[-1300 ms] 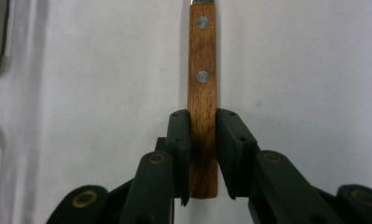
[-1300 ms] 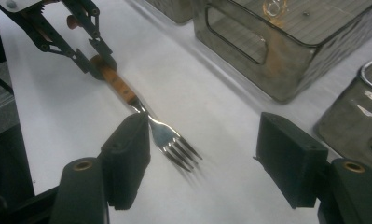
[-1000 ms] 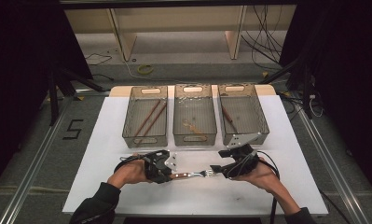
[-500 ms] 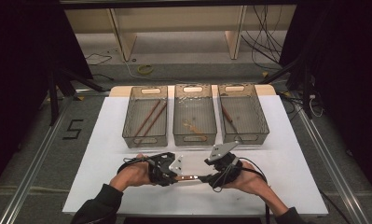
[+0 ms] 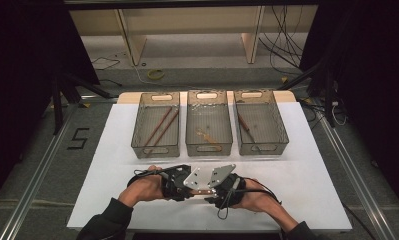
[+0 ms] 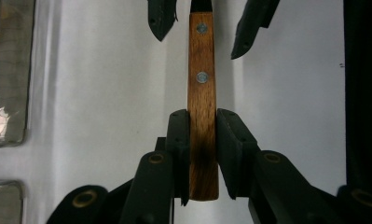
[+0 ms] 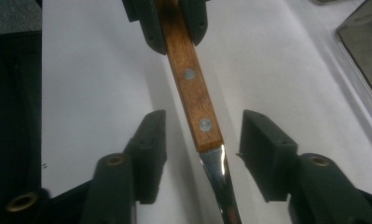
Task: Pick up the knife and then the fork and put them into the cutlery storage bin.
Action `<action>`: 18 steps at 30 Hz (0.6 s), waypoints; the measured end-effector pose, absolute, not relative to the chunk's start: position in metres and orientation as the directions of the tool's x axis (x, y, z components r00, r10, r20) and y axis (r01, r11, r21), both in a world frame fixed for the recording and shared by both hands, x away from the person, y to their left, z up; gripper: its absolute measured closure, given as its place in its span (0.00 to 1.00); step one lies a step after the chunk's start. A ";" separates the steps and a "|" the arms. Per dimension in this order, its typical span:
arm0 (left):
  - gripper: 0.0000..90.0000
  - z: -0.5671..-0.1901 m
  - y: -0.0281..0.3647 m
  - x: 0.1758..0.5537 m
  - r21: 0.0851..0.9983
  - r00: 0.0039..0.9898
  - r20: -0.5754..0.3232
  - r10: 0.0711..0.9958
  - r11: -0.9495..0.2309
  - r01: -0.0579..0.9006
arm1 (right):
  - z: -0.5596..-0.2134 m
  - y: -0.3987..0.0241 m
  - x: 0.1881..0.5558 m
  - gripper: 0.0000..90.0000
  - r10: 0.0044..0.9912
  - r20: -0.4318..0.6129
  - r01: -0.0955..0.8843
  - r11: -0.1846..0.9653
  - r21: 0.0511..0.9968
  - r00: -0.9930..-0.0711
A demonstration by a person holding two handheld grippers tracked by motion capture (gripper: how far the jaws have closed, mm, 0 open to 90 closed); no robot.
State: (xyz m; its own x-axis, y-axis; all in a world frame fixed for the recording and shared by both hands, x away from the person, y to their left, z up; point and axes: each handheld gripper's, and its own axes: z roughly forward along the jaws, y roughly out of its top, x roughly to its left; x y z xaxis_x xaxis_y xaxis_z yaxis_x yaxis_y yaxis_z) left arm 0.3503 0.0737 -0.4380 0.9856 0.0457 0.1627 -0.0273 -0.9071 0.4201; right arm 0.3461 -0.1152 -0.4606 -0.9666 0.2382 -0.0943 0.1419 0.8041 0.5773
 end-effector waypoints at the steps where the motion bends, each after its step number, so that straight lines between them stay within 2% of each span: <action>1: 0.83 -0.438 0.074 0.350 0.424 0.987 0.155 0.049 -0.905 -0.022 | -0.461 -0.114 0.346 0.61 0.232 -0.099 0.135 0.808 0.574 -0.968; 11: 0.83 -0.437 0.073 0.349 0.434 0.989 0.143 0.033 -0.901 -0.032 | -0.461 -0.112 0.343 0.77 0.196 -0.115 0.095 0.811 0.577 -0.974; 18: 0.83 -0.435 0.074 0.348 0.434 0.990 0.139 0.009 -0.899 -0.053 | -0.462 -0.112 0.341 0.83 0.154 -0.130 0.053 0.821 0.569 -0.980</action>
